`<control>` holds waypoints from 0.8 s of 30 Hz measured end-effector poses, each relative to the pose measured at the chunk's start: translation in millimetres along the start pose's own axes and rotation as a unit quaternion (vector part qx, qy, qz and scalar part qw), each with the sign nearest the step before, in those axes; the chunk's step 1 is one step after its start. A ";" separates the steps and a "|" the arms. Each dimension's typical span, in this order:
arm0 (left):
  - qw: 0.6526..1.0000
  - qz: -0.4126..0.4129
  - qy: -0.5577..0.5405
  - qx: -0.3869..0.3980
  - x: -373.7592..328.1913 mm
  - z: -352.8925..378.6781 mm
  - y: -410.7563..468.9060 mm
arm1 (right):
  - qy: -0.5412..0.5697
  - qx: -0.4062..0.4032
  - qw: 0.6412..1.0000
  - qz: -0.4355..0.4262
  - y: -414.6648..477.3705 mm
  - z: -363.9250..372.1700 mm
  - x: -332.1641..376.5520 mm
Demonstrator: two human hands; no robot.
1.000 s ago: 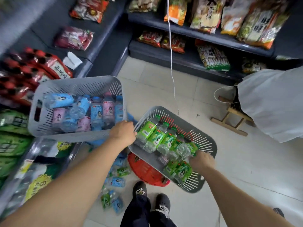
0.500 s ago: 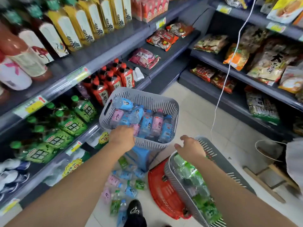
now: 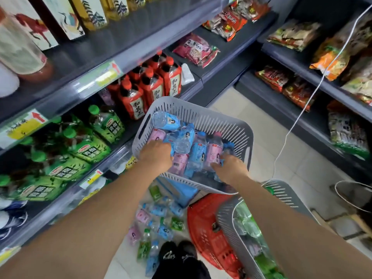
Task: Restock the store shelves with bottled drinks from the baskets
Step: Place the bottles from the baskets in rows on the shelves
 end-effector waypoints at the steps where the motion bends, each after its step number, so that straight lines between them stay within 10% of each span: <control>1: 1.000 0.000 -0.011 0.002 -0.6 8.3 10.0 | -0.002 0.005 1.000 -0.001 9.8 6.2 1.7; 24: 0.982 -0.057 -0.170 0.057 -37.1 100.7 102.0 | 0.103 -0.023 0.977 0.185 137.4 100.5 11.4</control>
Point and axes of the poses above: each hand's wrist, its own y-axis towards the middle knuckle, its own z-axis out of the palm, x = y × z, the point moved 1 cm from there along y, towards the middle knuckle, and after that the axes turned 12 degrees about -x, right-handed, at the moved point
